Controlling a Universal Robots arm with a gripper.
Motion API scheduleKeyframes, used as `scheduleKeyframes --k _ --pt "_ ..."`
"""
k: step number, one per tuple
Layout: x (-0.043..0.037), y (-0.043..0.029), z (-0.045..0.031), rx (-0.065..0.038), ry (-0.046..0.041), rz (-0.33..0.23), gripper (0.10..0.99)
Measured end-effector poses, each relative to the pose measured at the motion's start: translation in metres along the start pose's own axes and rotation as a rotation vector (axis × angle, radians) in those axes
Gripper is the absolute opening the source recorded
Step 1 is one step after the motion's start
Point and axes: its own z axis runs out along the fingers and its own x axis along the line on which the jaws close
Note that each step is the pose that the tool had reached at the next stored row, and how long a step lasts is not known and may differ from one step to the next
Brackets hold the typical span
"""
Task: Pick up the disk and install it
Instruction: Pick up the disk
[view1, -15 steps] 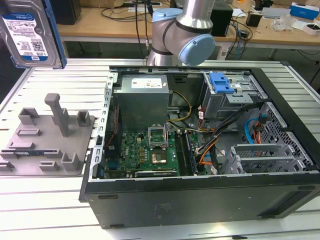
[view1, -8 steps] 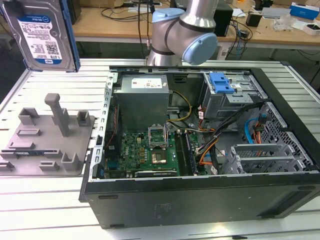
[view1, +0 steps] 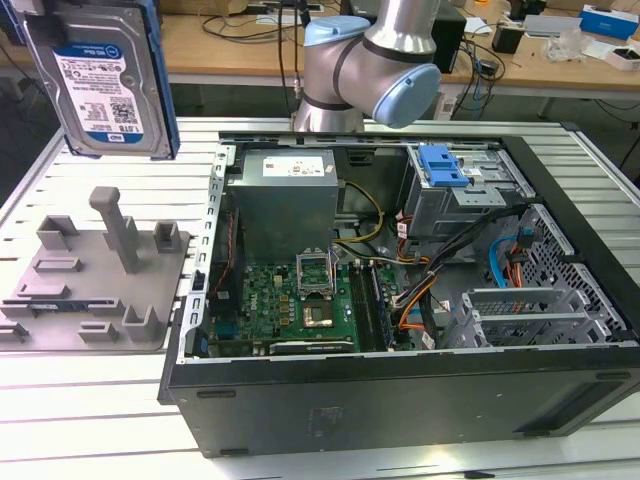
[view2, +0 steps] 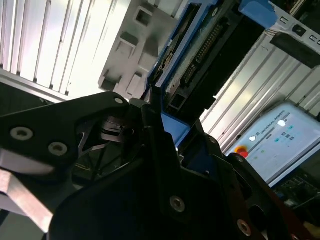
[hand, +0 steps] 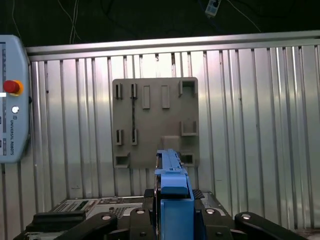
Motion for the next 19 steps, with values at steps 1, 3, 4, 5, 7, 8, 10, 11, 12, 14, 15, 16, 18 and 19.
scheduleKeyframes --k 1,3,4,5,7,8,10,11,12,14,15,16,18,19 --pt "0.0027 -0.0056 -0.0001 0.0 0.0 0.0 0.369" --pt "0.0084 -0.0205 -0.0003 0.0 -0.0001 0.0 0.369" --pt "0.0102 -0.0262 -0.0003 0.0 -0.0001 0.0 0.369" --pt "0.0118 -0.0308 -0.0004 0.0 0.0 0.0 0.369" --pt "0.0145 -0.0388 -0.0003 0.0 -0.0001 0.0 0.369" --pt "0.0157 -0.0423 -0.0003 0.0 0.0 0.0 0.369" --pt "0.02 -0.0557 -0.0002 0.0 -0.0001 0.0 0.369" --pt "0.0211 -0.0596 -0.0001 0.0 0.0 0.0 0.369" --pt "0.0222 -0.0634 0.0 0.0 0.0001 0.0 0.369" --pt "0.0257 -0.0748 0.0005 0.0 0.0003 0.0 0.369" --pt "0.027 -0.0789 0.0008 0.0 0.0004 0.0 0.369" --pt "0.0281 -0.0826 0.0011 0.0 0.0007 0.0 0.369" --pt "0.0314 -0.0933 0.002 0.0 0.0011 0.0 0.369" --pt "0.0328 -0.0979 0.0025 0.0 0.0013 0.0 0.369"
